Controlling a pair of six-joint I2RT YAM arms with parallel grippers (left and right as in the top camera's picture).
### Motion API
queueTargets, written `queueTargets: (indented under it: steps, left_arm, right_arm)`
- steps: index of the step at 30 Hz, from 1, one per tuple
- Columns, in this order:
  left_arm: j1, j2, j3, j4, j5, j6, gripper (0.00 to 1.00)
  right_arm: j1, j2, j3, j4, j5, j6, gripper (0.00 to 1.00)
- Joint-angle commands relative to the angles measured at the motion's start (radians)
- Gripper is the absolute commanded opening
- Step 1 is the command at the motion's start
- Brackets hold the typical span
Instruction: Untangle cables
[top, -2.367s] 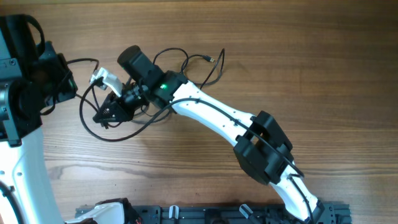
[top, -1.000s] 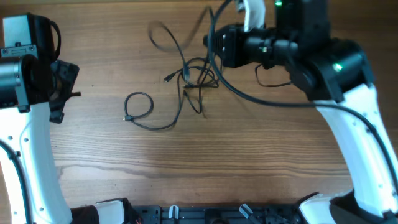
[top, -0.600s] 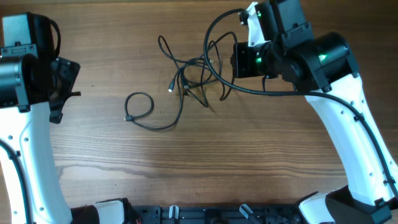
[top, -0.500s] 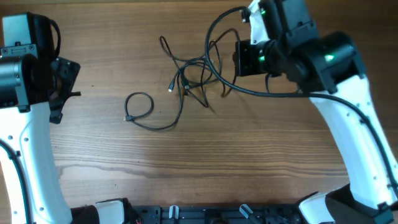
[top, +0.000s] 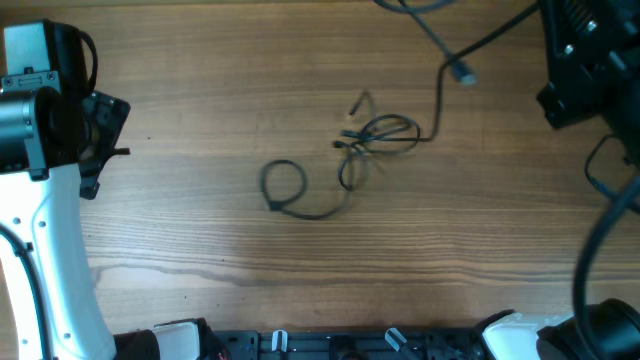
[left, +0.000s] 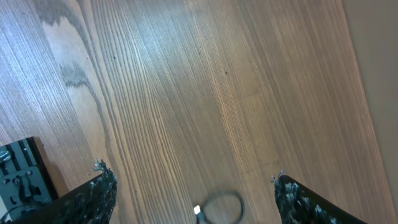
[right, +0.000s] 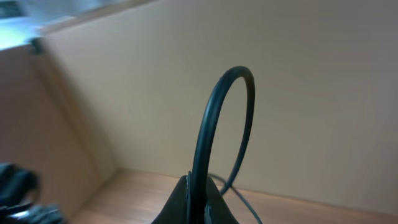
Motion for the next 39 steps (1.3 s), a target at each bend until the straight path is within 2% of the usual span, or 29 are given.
queueTargets:
  steps: [1, 5, 7, 13, 19, 25, 30, 33, 35, 39]
  left_arm:
    - [-0.002, 0.006, -0.007, 0.005, -0.009, 0.024, 0.83]
    - [-0.002, 0.008, -0.007, 0.007, -0.009, 0.024, 0.83]
    - [-0.002, 0.009, -0.007, 0.007, -0.010, 0.028, 0.83]
    - [-0.002, 0.024, -0.007, 0.012, -0.010, 0.076, 0.83]
    - [-0.002, 0.053, -0.007, 0.013, -0.005, 0.075, 0.81]
    - [-0.002, 0.055, -0.007, 0.022, -0.005, 0.075, 0.81]
    - [-0.002, 0.056, -0.007, 0.028, -0.005, 0.075, 0.81]
    - [-0.002, 0.056, -0.007, 0.027, -0.005, 0.076, 0.81]
    - [-0.002, 0.056, -0.007, 0.028, -0.005, 0.075, 0.82]
    - [-0.002, 0.056, -0.007, 0.032, -0.005, 0.075, 0.82]
  right_arm:
    - [-0.005, 0.122, -0.011, -0.097, 0.079, -0.018, 0.04]
    - [-0.005, 0.279, -0.011, -0.325, -0.009, 0.010, 0.04]
    - [-0.003, 0.333, -0.074, -0.321, -0.084, -0.018, 0.04]
    - [-0.016, 0.406, -0.233, -0.322, 0.010, 0.040, 0.04]
    - [-0.093, 0.305, -0.233, -0.322, 0.027, 0.033, 0.04]
    - [-0.319, 0.114, -0.233, -0.309, 0.079, 0.036, 0.04]
    - [-0.664, 0.066, -0.234, -0.241, 0.060, 0.033, 0.04]
    - [-0.799, 0.103, -0.234, -0.140, 0.025, 0.034, 0.04]
    - [-0.835, 0.145, -0.234, -0.045, 0.010, 0.041, 0.04]
    - [-0.852, 0.302, -0.234, 0.277, 0.003, 0.043, 0.04]
